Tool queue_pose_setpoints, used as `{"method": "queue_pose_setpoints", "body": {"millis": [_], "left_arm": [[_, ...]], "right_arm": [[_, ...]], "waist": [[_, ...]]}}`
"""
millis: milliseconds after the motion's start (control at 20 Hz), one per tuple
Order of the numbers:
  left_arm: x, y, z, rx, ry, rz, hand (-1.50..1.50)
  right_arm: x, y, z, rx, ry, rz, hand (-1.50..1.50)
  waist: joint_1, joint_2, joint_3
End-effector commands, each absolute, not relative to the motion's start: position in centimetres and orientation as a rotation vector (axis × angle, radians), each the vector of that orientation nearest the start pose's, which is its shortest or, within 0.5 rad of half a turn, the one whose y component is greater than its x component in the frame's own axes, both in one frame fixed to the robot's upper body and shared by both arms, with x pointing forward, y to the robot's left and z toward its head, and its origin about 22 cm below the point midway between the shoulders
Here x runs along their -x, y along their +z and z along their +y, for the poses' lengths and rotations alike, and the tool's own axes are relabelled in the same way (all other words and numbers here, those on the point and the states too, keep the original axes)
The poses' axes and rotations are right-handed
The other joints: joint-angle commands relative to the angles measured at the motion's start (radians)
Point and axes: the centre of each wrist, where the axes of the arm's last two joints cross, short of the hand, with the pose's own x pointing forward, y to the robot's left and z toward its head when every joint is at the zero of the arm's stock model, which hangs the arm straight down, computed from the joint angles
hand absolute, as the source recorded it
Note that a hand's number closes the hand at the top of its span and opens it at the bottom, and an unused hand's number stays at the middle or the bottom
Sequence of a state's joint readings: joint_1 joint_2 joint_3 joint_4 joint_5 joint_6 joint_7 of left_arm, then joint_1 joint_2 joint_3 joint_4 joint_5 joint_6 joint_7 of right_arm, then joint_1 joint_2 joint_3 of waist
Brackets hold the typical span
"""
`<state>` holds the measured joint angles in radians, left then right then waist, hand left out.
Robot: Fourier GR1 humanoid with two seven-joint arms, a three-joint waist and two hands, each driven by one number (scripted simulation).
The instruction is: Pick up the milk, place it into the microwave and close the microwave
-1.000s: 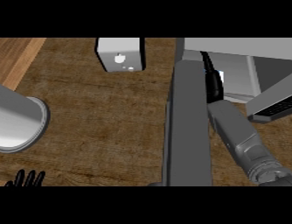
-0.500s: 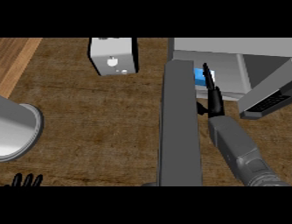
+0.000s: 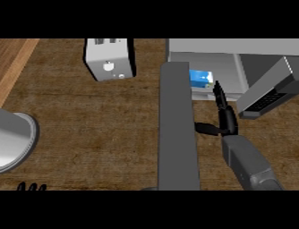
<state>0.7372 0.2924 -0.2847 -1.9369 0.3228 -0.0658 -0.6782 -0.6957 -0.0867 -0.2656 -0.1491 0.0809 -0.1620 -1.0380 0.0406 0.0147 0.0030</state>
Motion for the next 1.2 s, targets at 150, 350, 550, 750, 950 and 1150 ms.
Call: {"method": "queue_pose_setpoints", "body": {"millis": [150, 350, 550, 750, 950, 1150], "left_arm": [[-7.6, -0.7, 24.4, 0.177, 0.061, -1.819, -1.50], [-5.7, -2.0, 22.7, 0.222, 0.038, -1.803, -1.50], [-7.1, -2.3, 22.1, 0.260, 0.066, -1.797, -1.50], [-8.3, -3.3, 21.7, 0.353, -0.099, -1.753, -1.50], [-11.3, -3.2, 20.4, 0.374, -0.215, -1.693, -1.50], [-12.0, -3.0, 18.9, 0.358, -0.352, -1.721, 1.50]], "right_arm": [[-30.0, -13.5, -24.9, -0.002, 0.155, -1.836, -1.50], [-28.4, -14.1, -27.5, 0.035, 0.117, -1.849, -1.50], [-26.1, -15.1, -28.8, 0.080, 0.098, -1.834, -1.50], [-24.1, -14.9, -33.1, 0.121, 0.078, -1.866, 1.50], [-23.0, -14.4, -35.0, 0.148, 0.077, -1.839, 1.50], [-20.2, -15.1, -36.4, 0.158, 0.014, -1.848, -1.50]], "waist": [[-0.037, -0.012, -0.002], [-0.032, -0.014, -0.002], [-0.041, -0.017, -0.003], [-0.050, -0.016, -0.003], [-0.057, -0.016, -0.004], [-0.054, -0.018, -0.003]]}}
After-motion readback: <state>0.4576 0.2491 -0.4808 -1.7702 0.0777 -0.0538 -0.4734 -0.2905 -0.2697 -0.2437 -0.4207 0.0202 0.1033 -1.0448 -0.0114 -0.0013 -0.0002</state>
